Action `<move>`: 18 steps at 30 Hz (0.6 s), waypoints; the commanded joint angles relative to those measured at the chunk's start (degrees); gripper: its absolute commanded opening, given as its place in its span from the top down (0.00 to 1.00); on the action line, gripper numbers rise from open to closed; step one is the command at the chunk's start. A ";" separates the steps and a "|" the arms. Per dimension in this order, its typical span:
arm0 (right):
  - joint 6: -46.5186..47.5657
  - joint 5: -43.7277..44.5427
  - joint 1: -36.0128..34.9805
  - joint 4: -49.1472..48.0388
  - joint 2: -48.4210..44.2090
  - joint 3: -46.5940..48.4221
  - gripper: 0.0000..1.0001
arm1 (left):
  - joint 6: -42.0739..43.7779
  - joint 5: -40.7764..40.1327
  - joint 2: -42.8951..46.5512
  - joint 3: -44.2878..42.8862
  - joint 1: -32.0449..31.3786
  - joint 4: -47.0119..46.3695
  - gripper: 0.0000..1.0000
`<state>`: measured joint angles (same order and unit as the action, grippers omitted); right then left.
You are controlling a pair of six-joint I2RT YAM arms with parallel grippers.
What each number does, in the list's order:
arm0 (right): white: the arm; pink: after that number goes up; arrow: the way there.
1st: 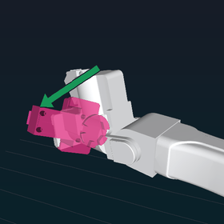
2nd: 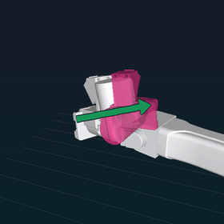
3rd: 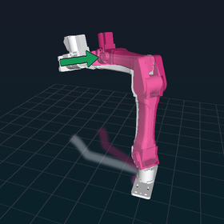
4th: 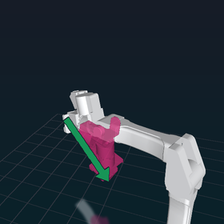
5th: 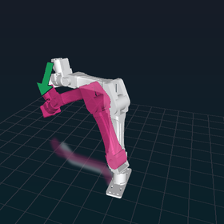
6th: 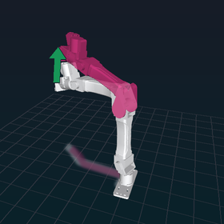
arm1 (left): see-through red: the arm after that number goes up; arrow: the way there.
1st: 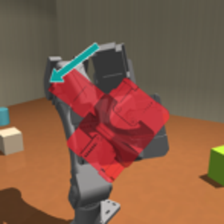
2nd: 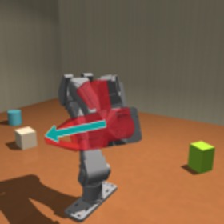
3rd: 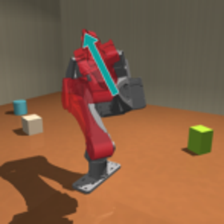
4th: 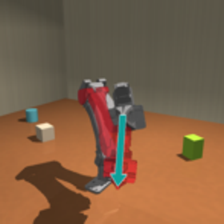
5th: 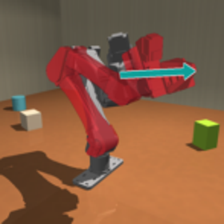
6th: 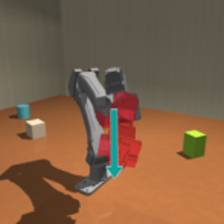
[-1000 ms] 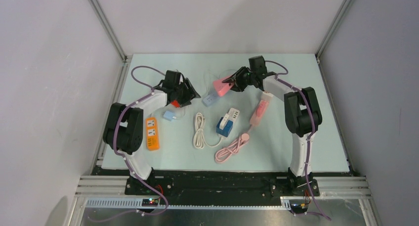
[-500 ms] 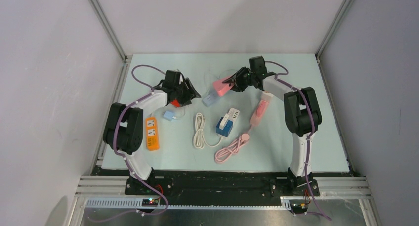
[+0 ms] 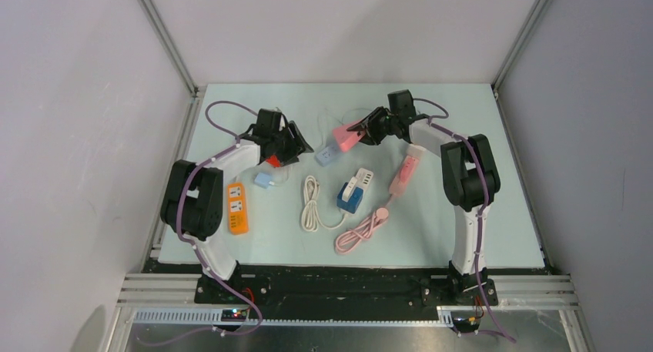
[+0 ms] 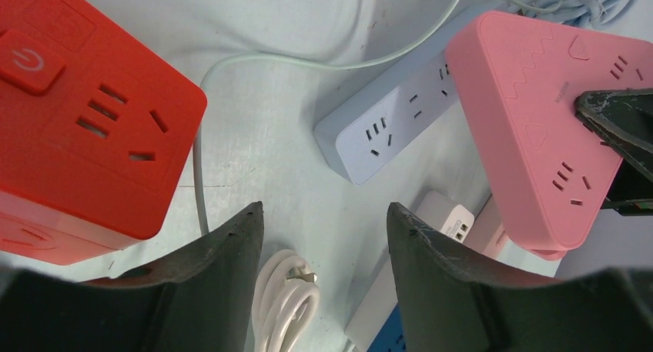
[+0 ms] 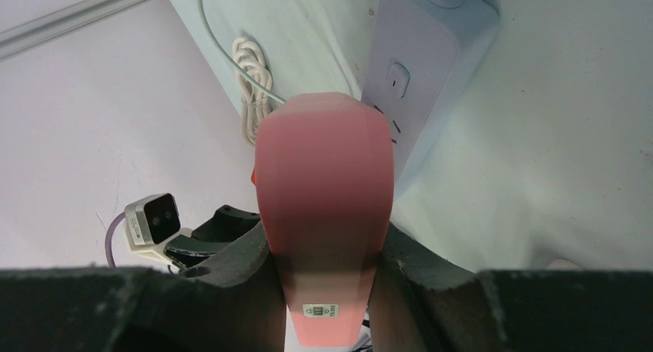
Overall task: Insert the plug
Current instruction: Insert the plug into the socket.
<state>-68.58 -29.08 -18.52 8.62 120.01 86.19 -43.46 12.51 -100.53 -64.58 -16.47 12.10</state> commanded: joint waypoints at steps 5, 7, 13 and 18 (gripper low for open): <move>0.59 2.04 -0.35 4.13 -0.59 -3.90 0.97 | 1.18 1.63 0.07 -1.45 0.32 -1.10 0.36; 0.75 2.37 -0.35 4.20 -0.80 -5.38 0.93 | 1.19 1.77 0.35 -1.55 0.30 -1.15 0.36; 0.80 1.87 -0.58 3.64 -0.48 -8.62 0.79 | 1.11 1.86 0.67 -1.67 0.30 -1.24 0.36; 1.47 1.72 -0.58 4.10 0.41 -10.62 0.76 | 0.94 2.15 0.77 -1.85 0.25 -1.39 0.36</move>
<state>-69.21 -29.06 -18.46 1.56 118.39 80.03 -43.46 13.78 -100.53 -64.58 -16.47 12.05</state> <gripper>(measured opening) 0.382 0.640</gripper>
